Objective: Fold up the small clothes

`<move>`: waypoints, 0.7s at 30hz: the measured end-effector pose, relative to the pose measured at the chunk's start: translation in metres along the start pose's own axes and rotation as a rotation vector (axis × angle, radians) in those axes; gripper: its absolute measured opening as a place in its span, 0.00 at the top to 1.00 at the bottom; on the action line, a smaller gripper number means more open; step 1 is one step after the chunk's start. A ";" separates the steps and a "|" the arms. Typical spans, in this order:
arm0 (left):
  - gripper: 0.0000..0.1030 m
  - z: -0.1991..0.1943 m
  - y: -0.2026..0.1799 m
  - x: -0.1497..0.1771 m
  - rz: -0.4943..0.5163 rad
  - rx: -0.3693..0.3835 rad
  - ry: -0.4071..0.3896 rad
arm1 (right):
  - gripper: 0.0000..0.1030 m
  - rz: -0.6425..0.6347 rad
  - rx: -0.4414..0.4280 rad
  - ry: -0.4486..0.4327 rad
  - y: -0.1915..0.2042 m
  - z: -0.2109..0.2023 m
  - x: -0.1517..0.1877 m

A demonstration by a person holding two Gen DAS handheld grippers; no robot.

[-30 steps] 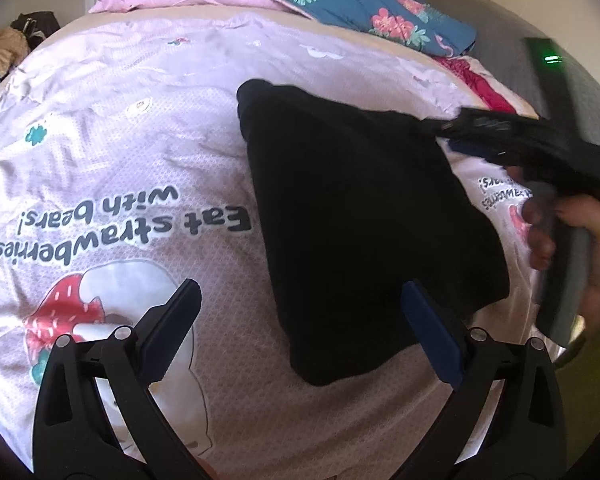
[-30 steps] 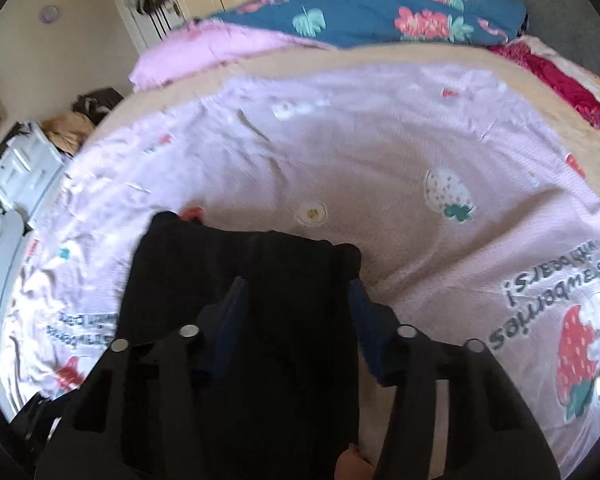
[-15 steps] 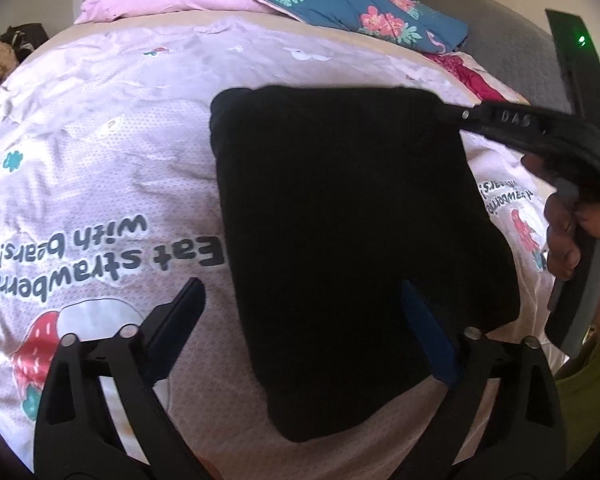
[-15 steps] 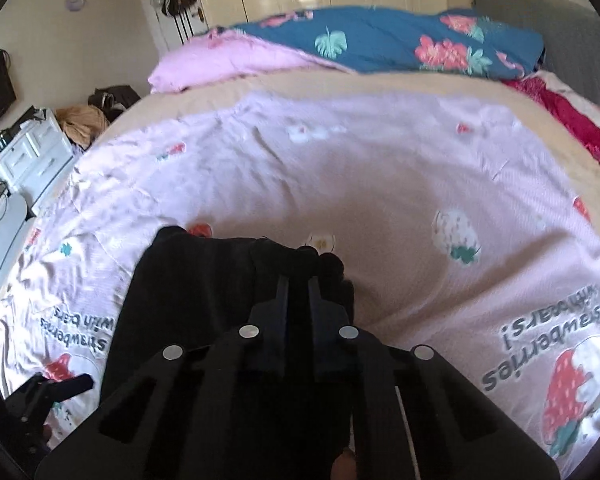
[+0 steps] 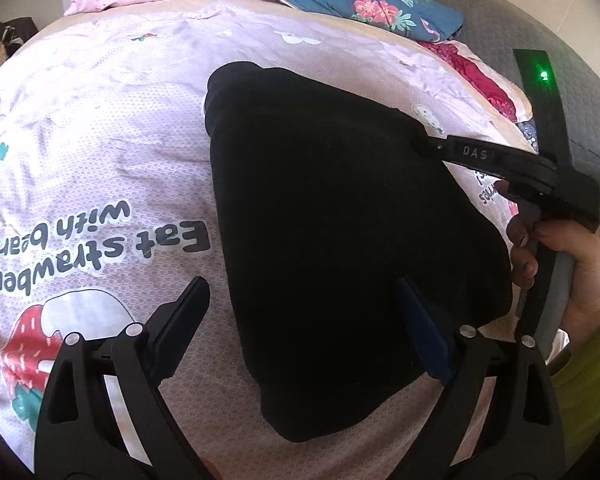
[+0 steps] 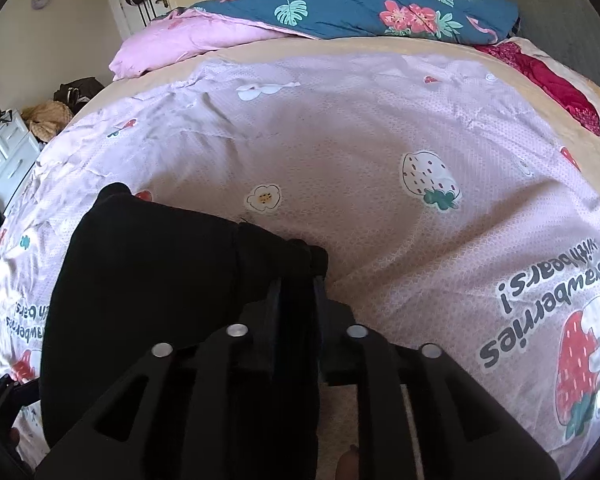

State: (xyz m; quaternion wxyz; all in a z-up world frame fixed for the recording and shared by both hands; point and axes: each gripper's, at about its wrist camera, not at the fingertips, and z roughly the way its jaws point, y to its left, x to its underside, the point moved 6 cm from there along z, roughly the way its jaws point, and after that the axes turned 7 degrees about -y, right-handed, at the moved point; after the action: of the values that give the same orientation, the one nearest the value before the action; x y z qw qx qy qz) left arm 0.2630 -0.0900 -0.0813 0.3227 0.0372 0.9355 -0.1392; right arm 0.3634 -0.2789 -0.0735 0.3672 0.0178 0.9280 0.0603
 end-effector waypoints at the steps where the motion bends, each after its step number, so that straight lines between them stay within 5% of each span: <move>1: 0.17 -0.002 0.000 0.001 -0.001 -0.003 0.000 | 0.59 0.013 -0.006 0.000 -0.001 -0.003 0.000; 3: 0.16 -0.005 0.002 0.001 -0.006 -0.005 -0.001 | 0.57 0.035 -0.014 -0.011 -0.005 -0.012 -0.002; 12: 0.09 -0.037 0.003 0.001 -0.016 -0.006 -0.048 | 0.12 0.036 -0.078 -0.125 0.000 -0.089 -0.002; 21: 0.09 -0.092 0.006 0.008 0.011 -0.027 -0.150 | 0.04 0.018 -0.102 -0.270 0.009 -0.176 0.028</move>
State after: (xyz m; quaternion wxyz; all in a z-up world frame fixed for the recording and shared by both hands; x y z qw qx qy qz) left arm 0.2028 -0.0585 -0.0186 0.3931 0.0274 0.9102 -0.1274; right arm 0.2228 -0.2855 0.0359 0.4887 0.0155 0.8657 0.1076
